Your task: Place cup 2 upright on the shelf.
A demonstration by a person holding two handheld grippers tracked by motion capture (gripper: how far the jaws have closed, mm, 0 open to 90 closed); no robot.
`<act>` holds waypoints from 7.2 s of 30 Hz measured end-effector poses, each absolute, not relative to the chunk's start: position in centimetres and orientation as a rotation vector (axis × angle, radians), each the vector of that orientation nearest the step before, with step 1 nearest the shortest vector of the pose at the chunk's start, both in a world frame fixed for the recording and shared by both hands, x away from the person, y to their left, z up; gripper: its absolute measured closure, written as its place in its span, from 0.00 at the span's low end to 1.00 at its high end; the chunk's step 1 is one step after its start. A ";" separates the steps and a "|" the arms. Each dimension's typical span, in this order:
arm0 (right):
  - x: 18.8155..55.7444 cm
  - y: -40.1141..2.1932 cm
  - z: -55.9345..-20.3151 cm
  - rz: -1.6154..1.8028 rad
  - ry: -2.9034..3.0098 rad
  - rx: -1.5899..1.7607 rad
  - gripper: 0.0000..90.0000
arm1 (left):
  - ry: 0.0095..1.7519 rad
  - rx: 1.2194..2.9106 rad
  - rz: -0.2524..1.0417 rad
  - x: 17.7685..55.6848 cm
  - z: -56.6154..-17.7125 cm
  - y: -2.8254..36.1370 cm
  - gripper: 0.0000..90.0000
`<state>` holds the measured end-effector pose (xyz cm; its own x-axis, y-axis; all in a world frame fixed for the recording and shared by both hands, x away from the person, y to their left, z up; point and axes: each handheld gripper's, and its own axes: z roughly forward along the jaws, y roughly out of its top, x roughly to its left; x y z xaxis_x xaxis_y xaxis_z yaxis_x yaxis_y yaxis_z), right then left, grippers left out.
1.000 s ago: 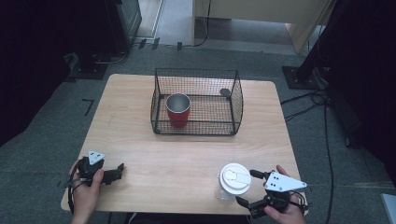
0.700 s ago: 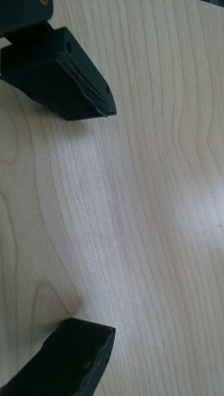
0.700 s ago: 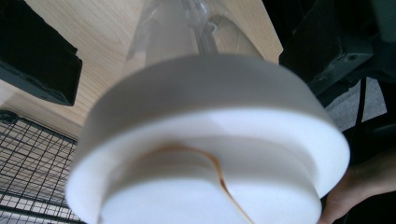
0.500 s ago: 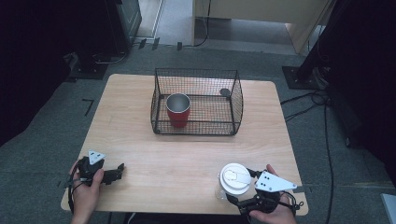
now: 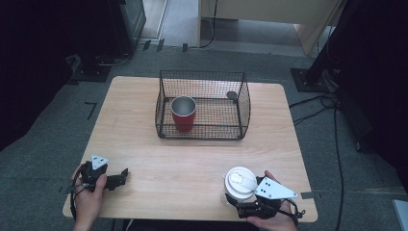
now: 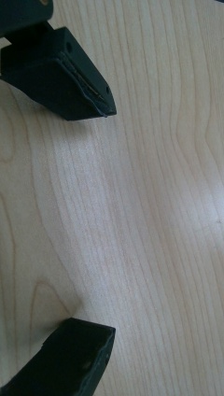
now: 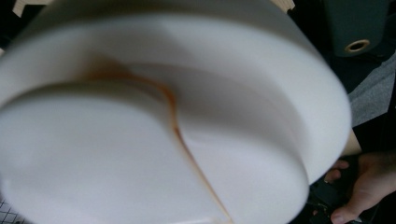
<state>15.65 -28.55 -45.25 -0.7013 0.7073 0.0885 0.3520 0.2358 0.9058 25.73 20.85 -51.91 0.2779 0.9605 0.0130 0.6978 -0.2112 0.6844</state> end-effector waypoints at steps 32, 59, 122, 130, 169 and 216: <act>17.6 -27.9 -43.3 1.456 2.087 1.052 0.18 | 1.479 1.988 0.601 26.0 -51.9 20.8 0.00; 21.9 -25.2 -39.2 1.465 2.011 1.026 0.18 | 1.478 1.987 0.600 26.0 -51.9 20.8 0.00; 34.7 -23.7 -33.6 1.324 1.732 1.131 0.18 | 1.479 1.987 0.601 26.0 -51.9 20.8 0.00; 37.0 -23.3 -35.1 1.282 1.733 1.158 0.18 | 1.478 1.988 0.601 26.0 -51.9 20.8 0.00; 41.8 -22.4 -41.4 1.145 1.807 1.315 0.18 | 1.479 1.987 0.600 26.0 -51.9 20.8 0.00; 42.7 -21.4 -42.7 1.090 1.854 1.343 0.18 | 1.479 1.987 0.600 26.0 -51.9 20.8 0.00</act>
<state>42.69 -21.41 -42.70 -0.3108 0.9505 -0.0017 0.4604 0.1521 0.8746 26.02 20.79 -51.91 0.2825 0.9592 0.0115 0.6962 -0.2133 0.6855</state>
